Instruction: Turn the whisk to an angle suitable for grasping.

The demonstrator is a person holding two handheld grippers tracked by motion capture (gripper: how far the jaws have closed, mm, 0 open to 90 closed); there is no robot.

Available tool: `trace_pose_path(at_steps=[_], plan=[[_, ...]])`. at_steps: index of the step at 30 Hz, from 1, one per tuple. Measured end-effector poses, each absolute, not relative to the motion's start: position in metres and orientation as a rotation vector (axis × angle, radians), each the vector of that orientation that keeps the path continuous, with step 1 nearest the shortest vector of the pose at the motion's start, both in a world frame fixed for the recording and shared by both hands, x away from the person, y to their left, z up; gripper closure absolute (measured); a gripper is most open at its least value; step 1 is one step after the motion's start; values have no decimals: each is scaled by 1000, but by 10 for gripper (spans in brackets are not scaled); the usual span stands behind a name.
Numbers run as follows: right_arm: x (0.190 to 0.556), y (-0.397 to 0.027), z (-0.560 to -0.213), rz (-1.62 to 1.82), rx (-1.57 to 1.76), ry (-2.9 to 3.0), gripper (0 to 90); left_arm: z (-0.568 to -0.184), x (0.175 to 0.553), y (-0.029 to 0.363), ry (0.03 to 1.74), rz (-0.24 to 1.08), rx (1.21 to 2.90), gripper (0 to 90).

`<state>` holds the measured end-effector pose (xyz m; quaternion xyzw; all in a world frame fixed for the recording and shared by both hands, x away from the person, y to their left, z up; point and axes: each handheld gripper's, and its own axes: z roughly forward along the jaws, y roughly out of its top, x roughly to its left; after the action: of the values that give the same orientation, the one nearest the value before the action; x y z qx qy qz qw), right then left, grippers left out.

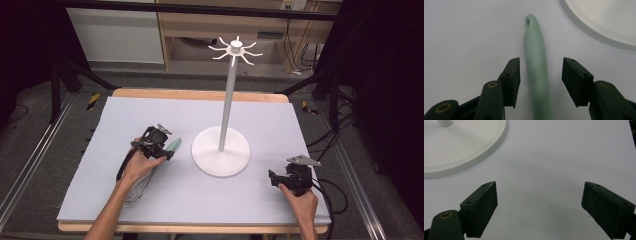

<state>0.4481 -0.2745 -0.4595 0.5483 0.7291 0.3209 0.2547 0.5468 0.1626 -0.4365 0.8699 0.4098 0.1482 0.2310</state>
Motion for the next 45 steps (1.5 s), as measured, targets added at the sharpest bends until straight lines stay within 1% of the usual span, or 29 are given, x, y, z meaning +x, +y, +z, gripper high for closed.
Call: trace_pose_path(at_steps=[5, 12, 26, 31, 37, 39, 40, 45], plan=[[448, -274, -460, 870, 1490, 1985, 138, -440, 546, 164, 1144, 387, 2409, 541], [448, -274, -460, 870, 1493, 1985, 138, -445, 546, 167, 1164, 370, 2440, 657], [448, -274, -460, 870, 1496, 1984, 138, -442, 547, 173, 1189, 363, 2413, 686], [448, -274, -460, 870, 1491, 1986, 138, -442, 547, 171, 1174, 395, 2430, 684], [448, -274, -460, 870, 1488, 1986, 138, -445, 548, 171, 1174, 486, 2480, 652], [448, -274, -460, 866, 1492, 1988, 138, -448, 548, 171, 1180, 502, 2503, 656], [448, -274, -460, 866, 1492, 1988, 138, -448, 548, 171, 1180, 502, 2503, 673], [448, -274, -460, 870, 1495, 1985, 138, -448, 550, 174, 1168, 486, 2506, 680]])
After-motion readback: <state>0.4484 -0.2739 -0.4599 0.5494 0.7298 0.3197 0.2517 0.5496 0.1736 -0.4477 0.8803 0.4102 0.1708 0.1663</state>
